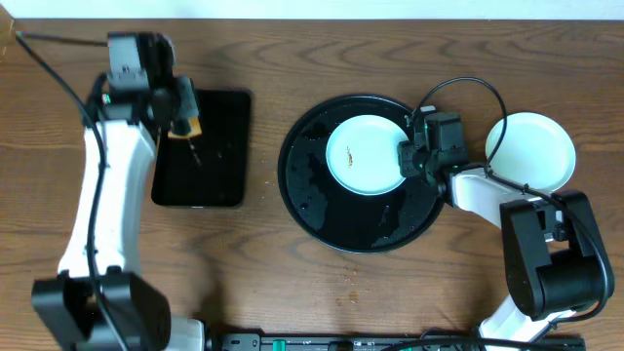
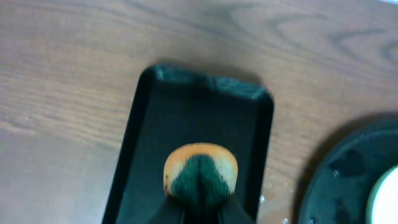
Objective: Clean dirty plates on tray and stack at the side
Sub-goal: 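Lift the sponge with the left gripper and move it to the white plate, then scrub the white plate with the sponge in the left gripper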
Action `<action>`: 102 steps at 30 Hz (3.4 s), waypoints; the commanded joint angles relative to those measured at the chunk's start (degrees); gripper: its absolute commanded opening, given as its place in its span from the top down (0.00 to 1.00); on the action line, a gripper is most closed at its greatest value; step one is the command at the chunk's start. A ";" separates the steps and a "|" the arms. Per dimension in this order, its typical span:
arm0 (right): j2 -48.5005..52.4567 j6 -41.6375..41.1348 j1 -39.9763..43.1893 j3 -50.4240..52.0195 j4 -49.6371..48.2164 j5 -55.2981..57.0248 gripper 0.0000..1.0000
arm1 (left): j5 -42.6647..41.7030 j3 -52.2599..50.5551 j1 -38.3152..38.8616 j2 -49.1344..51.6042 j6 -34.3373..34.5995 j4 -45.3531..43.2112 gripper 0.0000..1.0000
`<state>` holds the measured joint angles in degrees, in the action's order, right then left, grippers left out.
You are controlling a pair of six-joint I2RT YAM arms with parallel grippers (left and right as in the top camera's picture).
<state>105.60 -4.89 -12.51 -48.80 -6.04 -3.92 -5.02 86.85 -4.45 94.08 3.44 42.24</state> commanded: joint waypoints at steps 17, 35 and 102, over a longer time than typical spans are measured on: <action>1.11 -0.20 0.55 -0.79 0.61 -0.66 0.99 | -13.81 10.01 19.89 20.35 3.10 -2.12 0.93; 1.14 -0.68 0.44 -0.79 1.07 -0.68 0.99 | -13.81 9.77 32.54 30.27 7.19 -10.73 0.93; 1.18 -0.87 0.50 -0.76 1.14 -1.03 0.99 | 3.91 -3.63 37.16 30.27 7.85 -13.75 0.85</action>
<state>105.60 -5.65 -12.40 -49.54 -5.76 -5.13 -0.10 87.07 33.06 122.45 11.79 26.68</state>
